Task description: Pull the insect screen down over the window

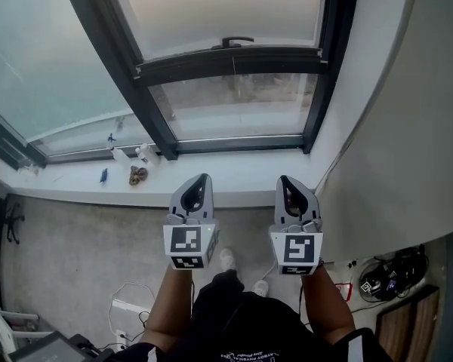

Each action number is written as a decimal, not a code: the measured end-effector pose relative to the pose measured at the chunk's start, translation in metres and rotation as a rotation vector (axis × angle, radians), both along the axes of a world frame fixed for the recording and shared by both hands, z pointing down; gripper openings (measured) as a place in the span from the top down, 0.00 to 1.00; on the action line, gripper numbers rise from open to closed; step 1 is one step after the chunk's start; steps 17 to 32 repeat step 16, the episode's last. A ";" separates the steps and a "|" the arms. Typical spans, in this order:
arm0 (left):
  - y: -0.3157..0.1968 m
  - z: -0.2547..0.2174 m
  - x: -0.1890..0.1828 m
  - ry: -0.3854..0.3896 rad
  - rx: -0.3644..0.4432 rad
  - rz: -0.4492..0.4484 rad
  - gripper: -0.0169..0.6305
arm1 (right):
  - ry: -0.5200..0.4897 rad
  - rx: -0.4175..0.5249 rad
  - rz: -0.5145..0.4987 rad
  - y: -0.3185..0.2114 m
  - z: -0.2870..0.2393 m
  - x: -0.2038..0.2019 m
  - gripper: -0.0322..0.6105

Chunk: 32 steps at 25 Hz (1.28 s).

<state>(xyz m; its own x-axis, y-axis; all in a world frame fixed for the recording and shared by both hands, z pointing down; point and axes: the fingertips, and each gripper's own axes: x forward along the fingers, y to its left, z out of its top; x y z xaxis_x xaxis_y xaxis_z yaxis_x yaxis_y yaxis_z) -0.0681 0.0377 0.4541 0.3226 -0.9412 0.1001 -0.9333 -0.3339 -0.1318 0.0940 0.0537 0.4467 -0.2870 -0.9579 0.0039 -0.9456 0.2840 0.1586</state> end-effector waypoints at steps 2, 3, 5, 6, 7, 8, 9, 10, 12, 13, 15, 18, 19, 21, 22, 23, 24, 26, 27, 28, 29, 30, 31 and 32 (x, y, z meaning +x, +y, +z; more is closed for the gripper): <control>0.007 0.001 -0.002 0.001 -0.001 -0.007 0.97 | -0.001 0.004 -0.010 0.006 0.000 -0.002 0.95; 0.010 0.001 -0.003 0.004 -0.001 -0.011 0.97 | -0.002 0.006 -0.014 0.009 0.000 -0.003 0.95; 0.016 0.002 -0.006 0.007 -0.003 -0.020 0.97 | 0.002 0.007 -0.019 0.014 0.001 -0.005 0.95; 0.019 0.003 -0.006 0.007 -0.004 -0.023 0.97 | 0.006 0.004 -0.022 0.017 0.002 -0.006 0.95; 0.021 0.004 -0.007 0.006 -0.006 -0.026 0.97 | 0.012 0.002 -0.025 0.020 0.003 -0.007 0.95; 0.024 0.006 -0.007 0.004 -0.008 -0.027 0.97 | 0.018 0.001 -0.030 0.022 0.004 -0.008 0.95; 0.026 0.007 -0.006 0.003 -0.011 -0.028 0.97 | 0.022 0.000 -0.034 0.024 0.004 -0.009 0.95; 0.028 0.008 -0.006 0.003 -0.013 -0.028 0.97 | 0.023 0.001 -0.038 0.026 0.005 -0.010 0.95; 0.031 0.010 -0.006 0.001 -0.015 -0.027 0.97 | 0.021 0.003 -0.040 0.028 0.005 -0.010 0.95; 0.031 0.010 -0.006 -0.001 -0.016 -0.027 0.97 | 0.019 0.004 -0.039 0.028 0.004 -0.010 0.95; 0.032 0.011 -0.007 -0.005 -0.017 -0.028 0.97 | 0.014 0.007 -0.035 0.028 0.003 -0.010 0.95; 0.032 0.011 -0.007 -0.008 -0.017 -0.028 0.97 | 0.012 0.008 -0.034 0.028 0.003 -0.010 0.95; 0.032 0.011 -0.007 -0.008 -0.017 -0.028 0.97 | 0.012 0.008 -0.034 0.028 0.003 -0.010 0.95; 0.032 0.011 -0.007 -0.008 -0.017 -0.028 0.97 | 0.012 0.008 -0.034 0.028 0.003 -0.010 0.95; 0.032 0.011 -0.007 -0.008 -0.017 -0.028 0.97 | 0.012 0.008 -0.034 0.028 0.003 -0.010 0.95; 0.032 0.011 -0.007 -0.008 -0.017 -0.028 0.97 | 0.012 0.008 -0.034 0.028 0.003 -0.010 0.95; 0.032 0.011 -0.007 -0.008 -0.017 -0.028 0.97 | 0.012 0.008 -0.034 0.028 0.003 -0.010 0.95; 0.032 0.011 -0.007 -0.008 -0.017 -0.028 0.97 | 0.012 0.008 -0.034 0.028 0.003 -0.010 0.95; 0.032 0.011 -0.007 -0.008 -0.017 -0.028 0.97 | 0.012 0.008 -0.034 0.028 0.003 -0.010 0.95; 0.032 0.011 -0.007 -0.008 -0.017 -0.028 0.97 | 0.012 0.008 -0.034 0.028 0.003 -0.010 0.95; 0.032 0.011 -0.007 -0.008 -0.017 -0.028 0.97 | 0.012 0.008 -0.034 0.028 0.003 -0.010 0.95; 0.032 0.011 -0.007 -0.008 -0.017 -0.028 0.97 | 0.012 0.008 -0.034 0.028 0.003 -0.010 0.95; 0.032 0.011 -0.007 -0.008 -0.017 -0.028 0.97 | 0.012 0.008 -0.034 0.028 0.003 -0.010 0.95; 0.032 0.011 -0.007 -0.008 -0.017 -0.028 0.97 | 0.012 0.008 -0.034 0.028 0.003 -0.010 0.95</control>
